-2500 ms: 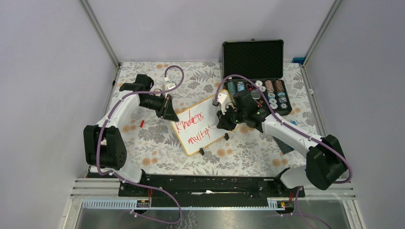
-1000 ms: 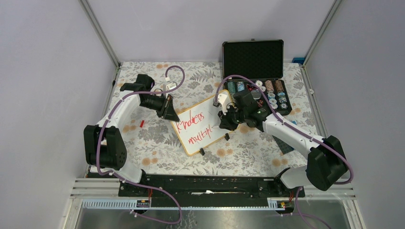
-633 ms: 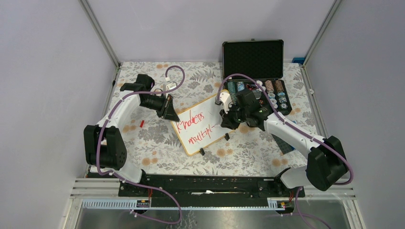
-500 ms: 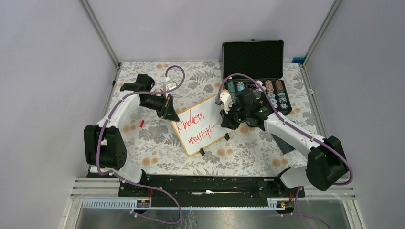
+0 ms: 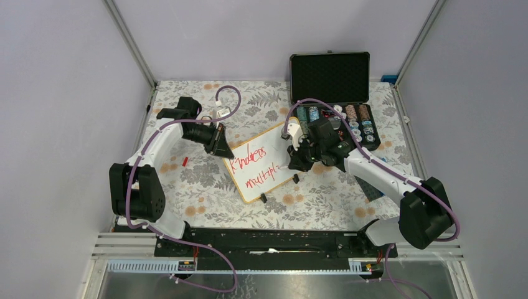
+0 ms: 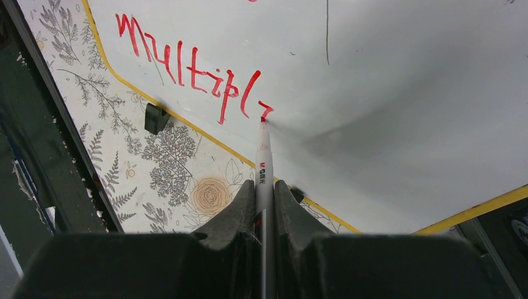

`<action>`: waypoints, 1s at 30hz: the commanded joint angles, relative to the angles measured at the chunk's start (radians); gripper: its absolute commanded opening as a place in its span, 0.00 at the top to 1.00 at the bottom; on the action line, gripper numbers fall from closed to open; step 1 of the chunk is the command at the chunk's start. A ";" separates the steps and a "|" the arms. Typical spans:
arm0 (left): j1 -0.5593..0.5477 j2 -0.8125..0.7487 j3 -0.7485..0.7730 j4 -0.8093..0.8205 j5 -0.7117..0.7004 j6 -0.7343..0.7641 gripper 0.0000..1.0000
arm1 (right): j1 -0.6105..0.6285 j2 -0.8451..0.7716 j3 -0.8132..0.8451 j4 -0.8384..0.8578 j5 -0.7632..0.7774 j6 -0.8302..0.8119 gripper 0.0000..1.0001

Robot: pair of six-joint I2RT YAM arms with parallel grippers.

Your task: Write a sentence on the whiteboard

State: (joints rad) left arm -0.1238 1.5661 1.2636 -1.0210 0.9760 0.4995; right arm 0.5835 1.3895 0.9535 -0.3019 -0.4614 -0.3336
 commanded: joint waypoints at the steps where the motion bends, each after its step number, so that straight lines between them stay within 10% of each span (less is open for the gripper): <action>1: -0.039 0.018 -0.017 0.022 -0.075 0.061 1.00 | 0.002 0.001 -0.010 0.017 -0.005 -0.018 1.00; 30: -0.039 0.015 -0.013 0.021 -0.073 0.063 1.00 | -0.006 -0.005 0.117 -0.034 -0.010 -0.025 1.00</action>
State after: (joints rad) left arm -0.1242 1.5661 1.2636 -1.0210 0.9760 0.4995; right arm 0.5827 1.3827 1.0286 -0.3542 -0.4568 -0.3595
